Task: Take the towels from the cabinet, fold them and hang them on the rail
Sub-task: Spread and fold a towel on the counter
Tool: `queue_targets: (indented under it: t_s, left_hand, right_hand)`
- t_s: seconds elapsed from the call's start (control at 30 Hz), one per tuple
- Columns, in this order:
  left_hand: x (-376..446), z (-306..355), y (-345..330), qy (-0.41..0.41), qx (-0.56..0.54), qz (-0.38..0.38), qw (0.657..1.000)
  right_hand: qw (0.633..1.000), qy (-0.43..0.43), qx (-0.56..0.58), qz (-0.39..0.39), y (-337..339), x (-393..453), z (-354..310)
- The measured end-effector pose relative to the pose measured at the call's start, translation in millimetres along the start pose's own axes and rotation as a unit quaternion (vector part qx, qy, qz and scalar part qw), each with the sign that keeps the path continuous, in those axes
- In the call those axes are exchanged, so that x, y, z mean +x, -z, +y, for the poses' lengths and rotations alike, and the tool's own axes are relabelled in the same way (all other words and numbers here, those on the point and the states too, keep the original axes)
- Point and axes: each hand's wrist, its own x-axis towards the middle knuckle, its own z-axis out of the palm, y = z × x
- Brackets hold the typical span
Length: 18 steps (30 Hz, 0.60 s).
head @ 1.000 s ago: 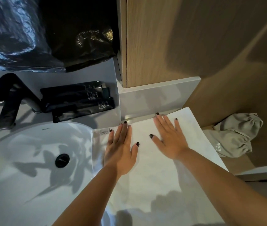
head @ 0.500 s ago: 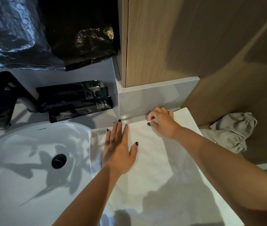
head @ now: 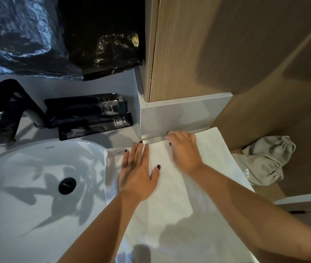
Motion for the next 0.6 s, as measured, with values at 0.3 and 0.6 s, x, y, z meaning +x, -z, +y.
queue_targets:
  t_s: [0.3, 0.6]
  left_hand:
    - [-2.7, -22.4, 2.1, -0.041, 0.004, 0.011, 0.999]
    - [-43.9, -48.6, 19.4, -0.025, -0.134, 0.033, 0.990]
  right_hand:
    - [0.985, -0.001, -0.060, -0.160, -8.6, -39.6, 41.4]
    - [0.992, -0.007, -0.041, -0.118, -1.8, -46.5, 5.0]
